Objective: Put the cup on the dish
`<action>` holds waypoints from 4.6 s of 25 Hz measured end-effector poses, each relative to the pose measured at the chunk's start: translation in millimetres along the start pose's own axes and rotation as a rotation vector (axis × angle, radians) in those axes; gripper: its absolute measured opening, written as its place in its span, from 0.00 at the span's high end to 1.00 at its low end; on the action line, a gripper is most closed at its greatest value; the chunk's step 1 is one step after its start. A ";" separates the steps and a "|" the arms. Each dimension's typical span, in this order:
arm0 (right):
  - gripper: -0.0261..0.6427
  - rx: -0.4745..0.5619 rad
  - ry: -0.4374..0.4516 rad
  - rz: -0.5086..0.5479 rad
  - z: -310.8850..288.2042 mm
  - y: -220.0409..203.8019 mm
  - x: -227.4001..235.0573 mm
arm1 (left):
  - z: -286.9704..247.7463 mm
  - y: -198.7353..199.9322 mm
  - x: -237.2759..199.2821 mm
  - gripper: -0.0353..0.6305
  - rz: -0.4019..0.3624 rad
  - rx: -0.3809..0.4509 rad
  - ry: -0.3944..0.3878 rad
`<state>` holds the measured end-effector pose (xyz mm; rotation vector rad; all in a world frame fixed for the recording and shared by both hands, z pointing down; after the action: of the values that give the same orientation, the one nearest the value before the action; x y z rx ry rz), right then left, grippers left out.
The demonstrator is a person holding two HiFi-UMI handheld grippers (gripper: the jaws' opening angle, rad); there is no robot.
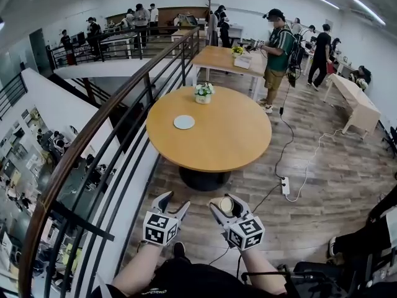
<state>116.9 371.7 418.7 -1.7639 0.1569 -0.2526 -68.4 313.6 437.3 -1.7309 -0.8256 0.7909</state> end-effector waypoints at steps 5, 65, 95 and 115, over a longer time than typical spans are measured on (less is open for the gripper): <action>0.58 -0.014 -0.013 -0.009 -53.4 6.9 5.4 | -20.5 8.9 -48.2 0.56 0.003 -0.009 -0.008; 0.58 -0.005 0.065 0.028 -439.1 108.6 190.5 | -305.7 131.4 -336.0 0.57 0.016 -0.025 0.035; 0.58 0.005 0.073 0.105 -507.2 122.3 191.8 | -334.9 138.8 -390.6 0.62 0.020 -0.041 0.035; 0.58 -0.126 0.067 0.125 -563.7 73.5 178.1 | -347.8 96.3 -431.9 0.63 0.108 -0.123 0.010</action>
<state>147.6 -221.1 470.0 -1.8634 0.3369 -0.2149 -5.2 -243.1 491.3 -1.9004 -0.7939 0.8172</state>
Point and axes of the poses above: the fingertips, and each gripper's own axes: z backward along the fingers, x to its right, y out of its top, the point moved 6 cm from there along z, backward along the fingers, and after that the axes turned 11 degrees about -y, right-handed, at the moved point
